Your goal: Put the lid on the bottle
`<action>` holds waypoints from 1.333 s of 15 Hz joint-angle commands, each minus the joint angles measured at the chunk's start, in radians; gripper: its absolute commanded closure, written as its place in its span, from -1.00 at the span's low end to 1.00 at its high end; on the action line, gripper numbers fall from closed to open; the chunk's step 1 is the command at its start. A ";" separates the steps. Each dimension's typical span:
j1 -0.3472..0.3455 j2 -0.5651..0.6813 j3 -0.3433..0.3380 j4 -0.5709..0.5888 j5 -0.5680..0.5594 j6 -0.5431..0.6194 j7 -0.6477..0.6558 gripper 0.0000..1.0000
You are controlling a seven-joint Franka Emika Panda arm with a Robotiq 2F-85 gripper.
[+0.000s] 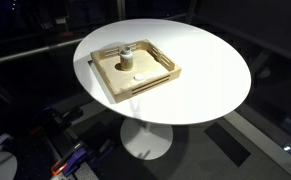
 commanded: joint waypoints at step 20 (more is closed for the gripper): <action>-0.054 0.207 0.031 0.161 -0.057 0.066 0.022 -1.00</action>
